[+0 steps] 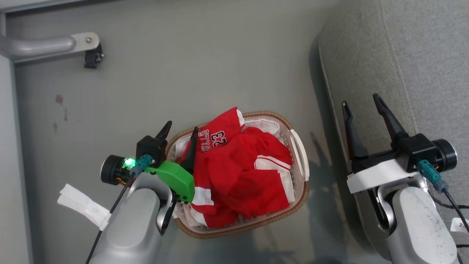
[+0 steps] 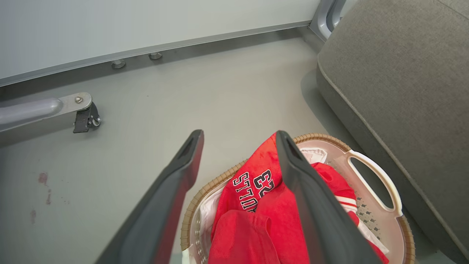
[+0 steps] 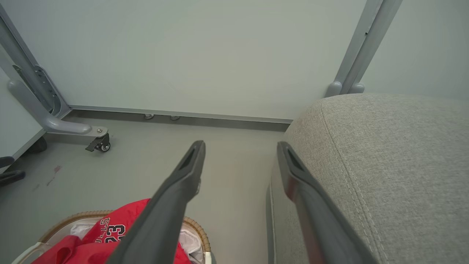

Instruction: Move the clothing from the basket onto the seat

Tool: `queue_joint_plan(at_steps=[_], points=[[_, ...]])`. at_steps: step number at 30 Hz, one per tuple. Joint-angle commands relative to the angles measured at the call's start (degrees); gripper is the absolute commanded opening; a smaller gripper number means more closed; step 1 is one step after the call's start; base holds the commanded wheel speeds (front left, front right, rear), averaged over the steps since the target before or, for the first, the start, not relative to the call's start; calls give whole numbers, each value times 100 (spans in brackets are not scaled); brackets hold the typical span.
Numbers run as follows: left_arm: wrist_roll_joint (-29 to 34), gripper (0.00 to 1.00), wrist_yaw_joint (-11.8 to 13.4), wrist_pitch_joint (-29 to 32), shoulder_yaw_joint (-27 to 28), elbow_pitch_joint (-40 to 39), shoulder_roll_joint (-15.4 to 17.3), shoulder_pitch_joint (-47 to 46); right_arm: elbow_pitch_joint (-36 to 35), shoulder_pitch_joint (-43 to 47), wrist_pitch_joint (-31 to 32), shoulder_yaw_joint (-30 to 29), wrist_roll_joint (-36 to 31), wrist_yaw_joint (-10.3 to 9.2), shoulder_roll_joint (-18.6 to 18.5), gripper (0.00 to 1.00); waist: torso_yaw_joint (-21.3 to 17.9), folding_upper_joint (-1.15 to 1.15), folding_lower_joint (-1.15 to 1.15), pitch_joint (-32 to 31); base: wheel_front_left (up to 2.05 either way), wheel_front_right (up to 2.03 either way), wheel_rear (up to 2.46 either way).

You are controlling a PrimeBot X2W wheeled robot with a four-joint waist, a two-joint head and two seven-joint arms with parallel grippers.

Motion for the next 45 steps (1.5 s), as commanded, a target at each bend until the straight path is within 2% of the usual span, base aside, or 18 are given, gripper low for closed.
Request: queue_joint_plan(at_steps=[1, 12, 26, 27, 28, 29, 30, 31, 32, 33, 34, 35, 39, 45], points=[[29, 100, -19, -4, -37, 91, 43, -178, -41, -143, -27, 23, 59, -4, -18, 100, -430, 0, -1, 890, 0, 0, 0], [82, 100, -3, -4, -258, 1244, 46, -642, -61, -458, -27, 126, 249, -4, -17, 100, -571, 0, -1, 1533, 0, 0, 0], [-41, 100, 114, 2, -308, 2308, 28, -1200, -6, -595, -27, 279, 439, -4, -18, 100, -662, 0, -1, 1757, 0, 0, 0], [-67, 83, 120, 2, -309, 2352, 27, -1219, 3, -600, -27, 290, 452, -4, -18, 100, -672, 0, -1, 1752, 0, 0, 0], [-87, 70, 129, 1, -306, 2392, 27, -1233, 11, -603, -27, 302, 459, -4, -18, 100, -680, 0, -1, 1747, 0, 0, 0], [-99, 48, 138, 1, -310, 2429, 27, -1249, 19, -602, -28, 315, 474, -4, -18, 100, -691, 0, -1, 1739, 0, 0, 0], [-110, 43, 137, 1, -314, 2457, 26, -1260, 24, -599, -28, 326, 488, -4, -18, 100, -700, 0, -1, 1734, 0, 0, 0], [-136, 29, 140, 0, -309, 2506, 24, -1272, 28, -594, -27, 335, 504, -4, -18, 100, -712, 0, -1, 1727, 0, 0, 0], [-143, 24, 134, 0, -310, 2550, 24, -1278, 32, -590, -27, 342, 507, -4, -18, 100, -721, 0, -1, 1721, 0, 0, 0], [-163, 11, 131, 0, -320, 2597, 23, -1282, 39, -586, -28, 351, 505, -4, -18, 100, -733, 0, -1, 1711, 0, 0, 0], [-175, 4, 126, 0, -327, 2632, 23, -1287, 47, -581, -27, 359, 506, -4, -18, 100, -743, 0, -1, 1698, 0, 0, 0], [-200, 0, 118, 0, -339, 2666, 21, -1292, 56, -568, -27, 364, 511, -4, -18, 100, -753, 0, -1, 1677, 0, 0, 0], [-284, 0, 90, -1, -414, 2687, 19, -1233, 108, -485, -27, 351, 483, -4, -18, 100, -758, 0, -1, 1542, 0, 0, 0], [-407, 0, 68, -2, -504, 2318, 20, -954, 189, -315, -27, 255, 352, -4, -18, 100, -626, 0, -1, 1090, 0, 0, 0]])
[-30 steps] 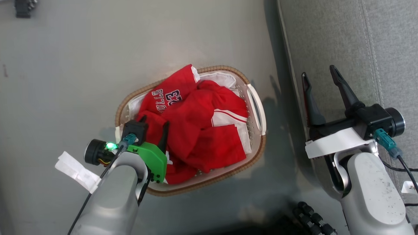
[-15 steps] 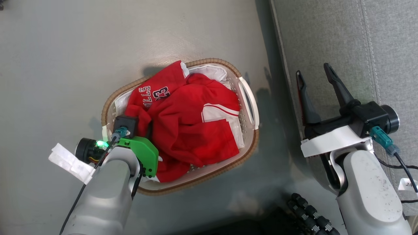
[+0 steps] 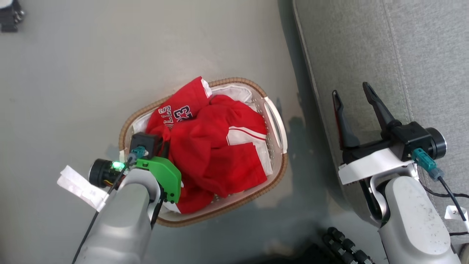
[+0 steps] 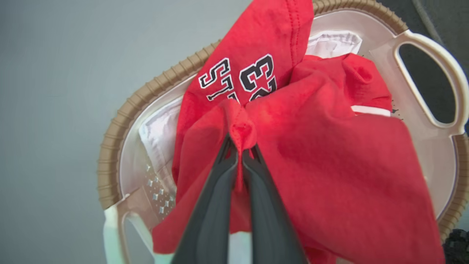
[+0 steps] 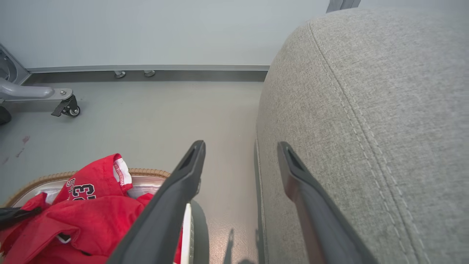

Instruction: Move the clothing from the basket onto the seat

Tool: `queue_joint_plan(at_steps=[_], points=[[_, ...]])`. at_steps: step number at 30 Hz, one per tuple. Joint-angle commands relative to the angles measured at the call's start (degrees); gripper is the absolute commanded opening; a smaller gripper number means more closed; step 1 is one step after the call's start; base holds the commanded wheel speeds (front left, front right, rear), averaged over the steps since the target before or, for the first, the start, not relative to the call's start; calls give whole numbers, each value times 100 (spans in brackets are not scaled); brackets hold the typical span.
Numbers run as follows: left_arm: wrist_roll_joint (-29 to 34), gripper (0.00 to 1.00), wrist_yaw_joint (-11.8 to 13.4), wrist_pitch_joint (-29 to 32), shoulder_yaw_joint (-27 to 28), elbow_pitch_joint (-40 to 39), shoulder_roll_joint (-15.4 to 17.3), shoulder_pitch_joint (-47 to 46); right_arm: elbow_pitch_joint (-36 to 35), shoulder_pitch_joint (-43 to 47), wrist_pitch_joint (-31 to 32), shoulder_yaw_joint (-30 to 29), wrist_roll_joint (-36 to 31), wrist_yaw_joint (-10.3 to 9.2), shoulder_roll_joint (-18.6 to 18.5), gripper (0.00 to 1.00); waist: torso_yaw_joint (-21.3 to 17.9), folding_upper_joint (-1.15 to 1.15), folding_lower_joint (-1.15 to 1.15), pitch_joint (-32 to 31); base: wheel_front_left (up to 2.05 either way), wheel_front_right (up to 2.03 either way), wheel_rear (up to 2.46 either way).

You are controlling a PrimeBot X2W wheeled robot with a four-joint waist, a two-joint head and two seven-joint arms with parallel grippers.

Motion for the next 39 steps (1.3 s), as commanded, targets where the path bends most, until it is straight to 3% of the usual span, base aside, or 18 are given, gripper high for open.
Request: queue_joint_plan(at_steps=[1, 25, 39], points=[[-44, 0, -2, -2, -8, -129, 30, 158, 26, 100, -28, -37, -56, -4, -20, 100, 127, 0, 0, -347, 0, 0, 0], [535, 0, 14, -3, 202, -2893, 383, 1689, 249, 1053, -28, -328, -543, -4, -21, 100, 727, 0, 0, -2717, 0, 0, 0], [870, 0, -75, 0, -287, -3756, 745, 1303, 335, 1542, -27, -377, -612, -4, -21, 100, 841, 0, 0, -3706, 0, 0, 0]])
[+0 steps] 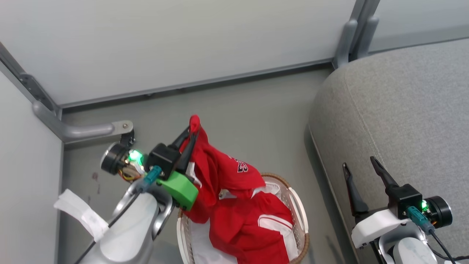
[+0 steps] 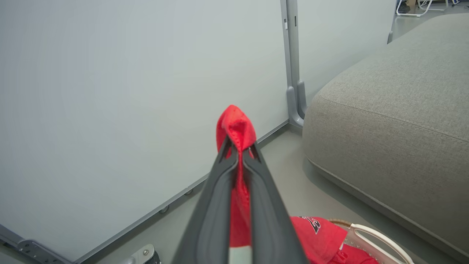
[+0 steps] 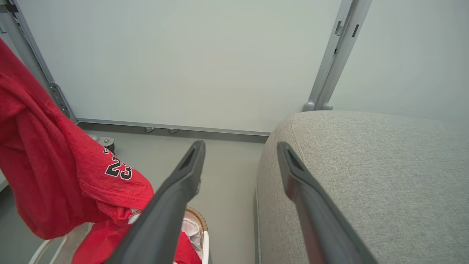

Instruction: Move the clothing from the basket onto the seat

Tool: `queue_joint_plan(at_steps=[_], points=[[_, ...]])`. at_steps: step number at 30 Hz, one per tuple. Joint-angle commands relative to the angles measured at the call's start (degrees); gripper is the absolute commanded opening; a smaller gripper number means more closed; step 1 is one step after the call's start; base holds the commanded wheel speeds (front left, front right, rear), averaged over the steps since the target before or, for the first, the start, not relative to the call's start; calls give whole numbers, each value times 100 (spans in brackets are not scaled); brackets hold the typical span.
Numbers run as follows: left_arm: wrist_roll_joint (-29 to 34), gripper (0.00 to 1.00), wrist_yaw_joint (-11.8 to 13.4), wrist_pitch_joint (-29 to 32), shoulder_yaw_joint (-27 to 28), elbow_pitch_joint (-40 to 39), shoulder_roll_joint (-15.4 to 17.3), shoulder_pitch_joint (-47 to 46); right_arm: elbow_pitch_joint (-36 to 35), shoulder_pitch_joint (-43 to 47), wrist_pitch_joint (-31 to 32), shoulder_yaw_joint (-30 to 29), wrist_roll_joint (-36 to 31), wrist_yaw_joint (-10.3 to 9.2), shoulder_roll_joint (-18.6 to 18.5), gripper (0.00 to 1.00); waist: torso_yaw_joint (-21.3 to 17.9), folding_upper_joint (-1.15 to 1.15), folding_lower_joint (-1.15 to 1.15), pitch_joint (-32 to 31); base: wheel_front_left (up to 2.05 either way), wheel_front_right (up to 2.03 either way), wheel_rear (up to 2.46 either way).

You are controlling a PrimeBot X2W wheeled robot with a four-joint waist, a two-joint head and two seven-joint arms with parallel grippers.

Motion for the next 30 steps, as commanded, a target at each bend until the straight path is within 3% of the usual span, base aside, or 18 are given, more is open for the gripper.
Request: queue_joint_plan(at_steps=[1, 15, 30], points=[[28, 0, -25, 2, -33, -38, 59, -153, 15, 87, -28, -9, -38, -4, -23, 100, 100, 0, 0, -309, 0, 0, 0], [3, 0, -42, 337, -377, -543, 535, -1601, 36, 226, -27, 48, -85, -4, -23, 100, 99, 0, 0, -614, 0, 0, 0], [-244, 0, -38, 463, -670, -650, 472, -2607, 181, -69, -27, 937, -77, -4, -23, 100, 128, 0, 0, -626, 0, 0, 0]])
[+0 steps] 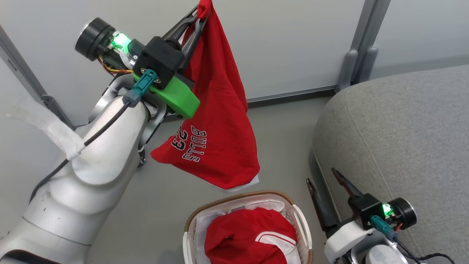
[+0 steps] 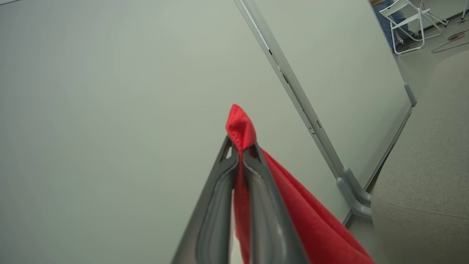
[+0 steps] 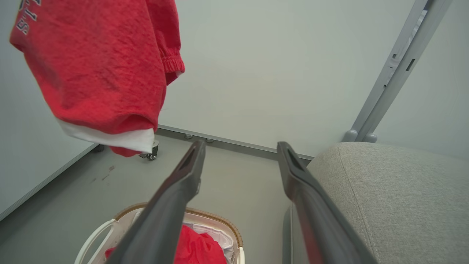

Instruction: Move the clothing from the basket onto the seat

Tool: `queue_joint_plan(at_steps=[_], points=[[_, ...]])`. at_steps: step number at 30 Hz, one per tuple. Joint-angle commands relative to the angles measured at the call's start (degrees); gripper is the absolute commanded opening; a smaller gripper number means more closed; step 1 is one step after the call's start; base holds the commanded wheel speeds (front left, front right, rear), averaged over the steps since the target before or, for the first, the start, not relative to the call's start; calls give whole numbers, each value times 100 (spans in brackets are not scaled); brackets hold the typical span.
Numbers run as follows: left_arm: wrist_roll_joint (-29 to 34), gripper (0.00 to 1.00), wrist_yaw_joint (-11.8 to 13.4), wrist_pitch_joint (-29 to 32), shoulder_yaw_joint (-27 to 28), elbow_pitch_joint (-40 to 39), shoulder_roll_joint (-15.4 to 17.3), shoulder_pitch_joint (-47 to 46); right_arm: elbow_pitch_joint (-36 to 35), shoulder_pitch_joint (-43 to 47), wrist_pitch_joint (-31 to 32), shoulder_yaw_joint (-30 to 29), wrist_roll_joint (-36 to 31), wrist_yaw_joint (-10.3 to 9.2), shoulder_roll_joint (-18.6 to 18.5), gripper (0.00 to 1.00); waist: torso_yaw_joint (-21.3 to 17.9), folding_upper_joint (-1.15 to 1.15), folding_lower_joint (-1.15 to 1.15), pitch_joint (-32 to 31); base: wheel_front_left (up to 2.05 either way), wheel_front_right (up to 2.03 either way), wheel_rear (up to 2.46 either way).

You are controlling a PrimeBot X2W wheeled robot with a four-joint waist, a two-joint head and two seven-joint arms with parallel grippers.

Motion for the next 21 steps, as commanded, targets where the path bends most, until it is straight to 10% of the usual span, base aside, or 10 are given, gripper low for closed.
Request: queue_joint_plan(at_steps=[1, 21], points=[[-57, 0, -2, 2, -28, -25, -33, -163, 46, -70, -27, 101, 0, -4, -23, 100, 18, 0, 0, 0, 0, 0, 0], [-321, 0, -1, -57, -663, -301, -403, -1003, 1264, -1083, -26, 859, -167, -4, -24, 100, 299, 0, 0, -10, 0, 0, 0]])
